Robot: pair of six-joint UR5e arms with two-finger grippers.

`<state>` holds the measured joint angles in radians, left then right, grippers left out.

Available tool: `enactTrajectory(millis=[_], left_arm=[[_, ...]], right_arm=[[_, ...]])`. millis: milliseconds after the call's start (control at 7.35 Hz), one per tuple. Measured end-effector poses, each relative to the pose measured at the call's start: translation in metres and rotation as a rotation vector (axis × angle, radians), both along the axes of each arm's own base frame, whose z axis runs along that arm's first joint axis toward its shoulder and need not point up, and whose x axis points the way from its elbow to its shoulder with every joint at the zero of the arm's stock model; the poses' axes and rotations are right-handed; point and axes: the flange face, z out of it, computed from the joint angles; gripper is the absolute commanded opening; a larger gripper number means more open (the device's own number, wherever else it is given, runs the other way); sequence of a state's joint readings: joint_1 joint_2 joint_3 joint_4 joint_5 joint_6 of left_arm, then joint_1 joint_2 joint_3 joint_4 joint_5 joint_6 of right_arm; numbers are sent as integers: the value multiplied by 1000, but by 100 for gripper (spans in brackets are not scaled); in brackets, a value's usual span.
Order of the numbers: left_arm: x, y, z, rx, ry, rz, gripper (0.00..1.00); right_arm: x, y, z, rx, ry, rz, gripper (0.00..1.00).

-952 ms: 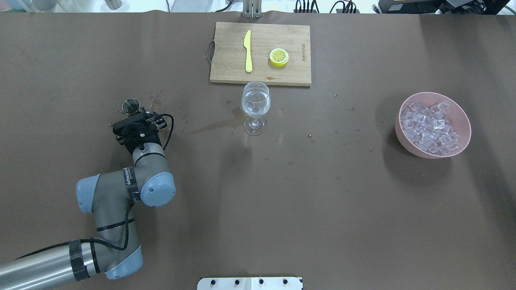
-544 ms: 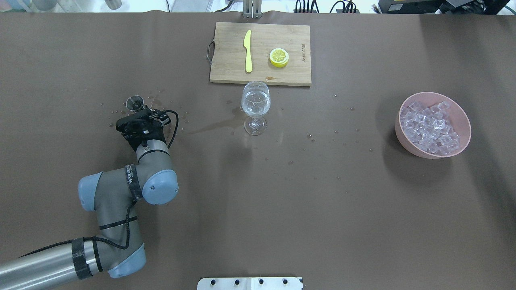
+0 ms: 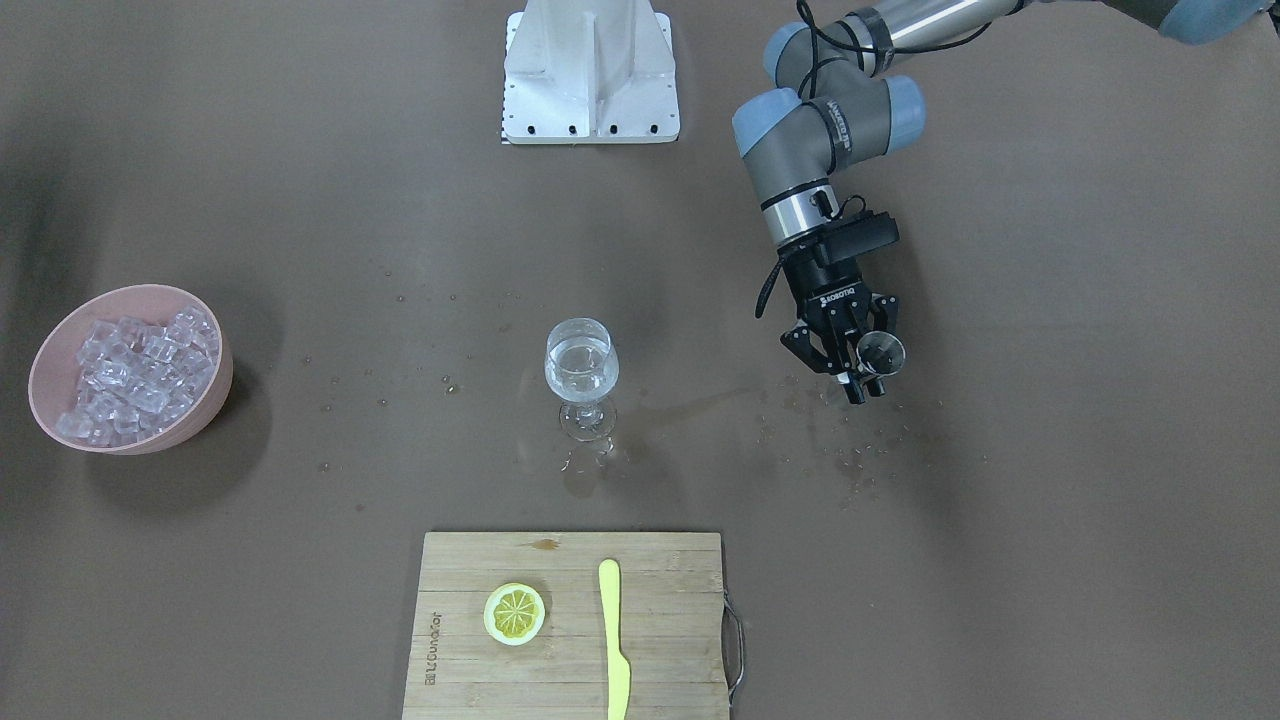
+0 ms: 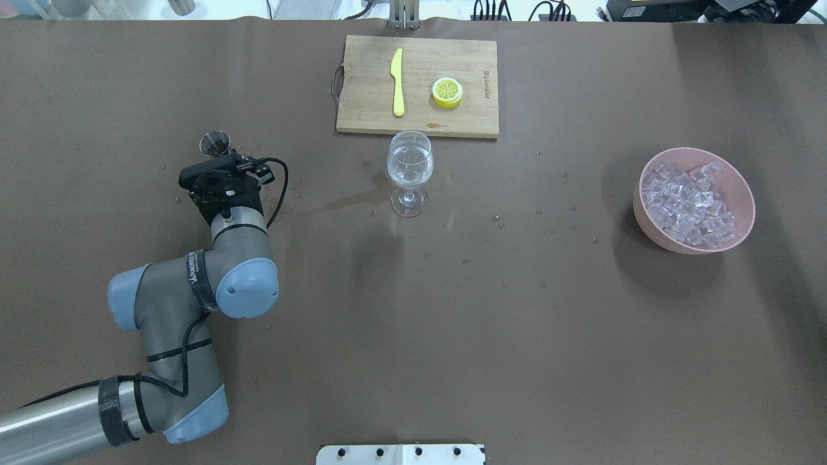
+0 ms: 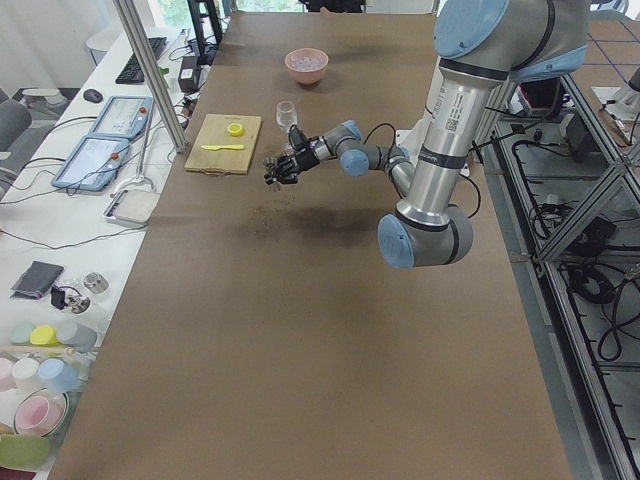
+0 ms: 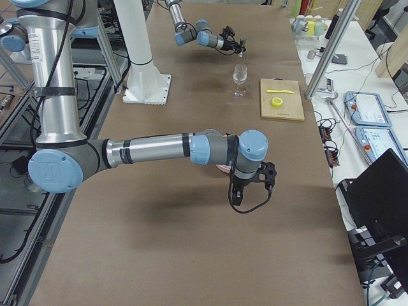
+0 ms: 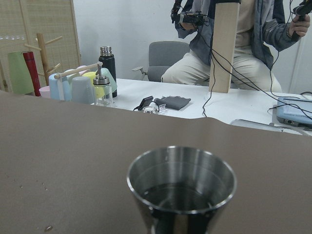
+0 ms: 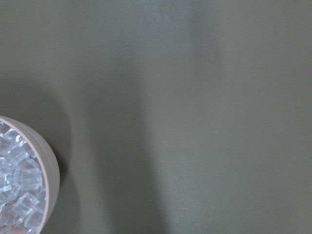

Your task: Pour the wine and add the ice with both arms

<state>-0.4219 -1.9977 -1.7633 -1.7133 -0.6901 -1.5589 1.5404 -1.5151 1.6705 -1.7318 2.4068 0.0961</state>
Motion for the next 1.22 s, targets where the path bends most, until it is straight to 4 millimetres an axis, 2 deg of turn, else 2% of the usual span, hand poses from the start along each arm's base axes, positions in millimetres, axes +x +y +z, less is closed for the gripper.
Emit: enactTrajectory(millis=[272,544,952,1224], left_arm=[[-16,16,-81,72,99,132,0],[-16,26,-126,173,63,321,0],[-6,38,-147,260,-76,564,0],[3,44,-159,279,-101,692,0]], right_arm=[[0,-2,-2,1,1,1,100],[-1,-4,-4,0,-1,4,100],[-3,-6,-7,2,-13,4,100],[-4,-7,-9,3,-15,5,100]])
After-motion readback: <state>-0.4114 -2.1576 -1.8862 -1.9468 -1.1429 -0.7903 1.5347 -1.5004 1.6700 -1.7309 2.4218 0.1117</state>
